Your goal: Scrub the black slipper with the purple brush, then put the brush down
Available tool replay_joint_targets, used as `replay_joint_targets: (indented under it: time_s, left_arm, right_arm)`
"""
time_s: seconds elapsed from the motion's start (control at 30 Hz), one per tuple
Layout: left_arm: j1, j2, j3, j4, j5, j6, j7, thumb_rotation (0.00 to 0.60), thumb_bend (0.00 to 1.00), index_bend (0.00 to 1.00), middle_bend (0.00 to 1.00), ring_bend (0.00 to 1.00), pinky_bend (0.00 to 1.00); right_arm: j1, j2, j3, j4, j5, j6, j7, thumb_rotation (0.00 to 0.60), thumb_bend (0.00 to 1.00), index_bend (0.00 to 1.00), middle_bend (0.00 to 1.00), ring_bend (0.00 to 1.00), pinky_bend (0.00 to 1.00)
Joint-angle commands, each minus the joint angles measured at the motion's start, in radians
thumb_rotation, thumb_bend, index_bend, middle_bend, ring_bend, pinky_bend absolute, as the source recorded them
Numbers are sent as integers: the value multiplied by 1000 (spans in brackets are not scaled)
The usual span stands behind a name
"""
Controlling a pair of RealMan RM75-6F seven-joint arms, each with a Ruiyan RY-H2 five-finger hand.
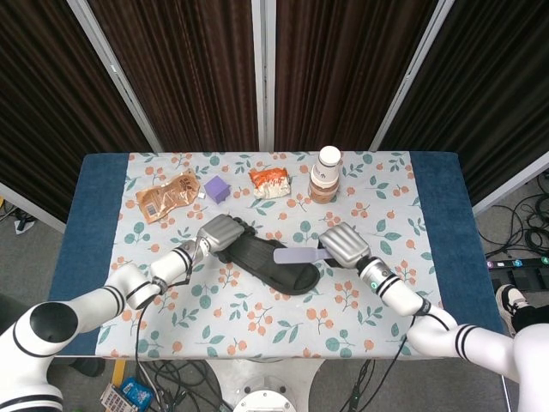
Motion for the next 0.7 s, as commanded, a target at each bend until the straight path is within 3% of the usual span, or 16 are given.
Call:
replay_joint_targets:
  time_s: [0.03, 0.2, 0.37, 0.7]
  left_arm:
    - [2, 2, -1, -4, -8, 0, 5, 600, 308, 413, 418, 238, 300]
    - [4, 1, 3, -9, -17, -3, 19, 600, 309, 413, 418, 238, 300]
    - [5, 2, 4, -10, -24, -4, 27, 600, 309, 413, 418, 238, 300]
    - [3, 1, 10, -2, -25, -3, 28, 600, 310, 413, 418, 238, 299]
  right_arm:
    - [32, -53, 13, 42, 9, -12, -65, 600, 653, 1000, 1000, 1000, 1000]
    - [61, -106, 4, 91, 11, -35, -173, 600, 653, 1000, 1000, 1000, 1000]
    - [55, -119, -44, 106, -18, -24, -270, 600, 653, 1000, 1000, 1000, 1000]
    - [-4, -22, -129, 13, -113, 72, -182, 600, 653, 1000, 1000, 1000, 1000]
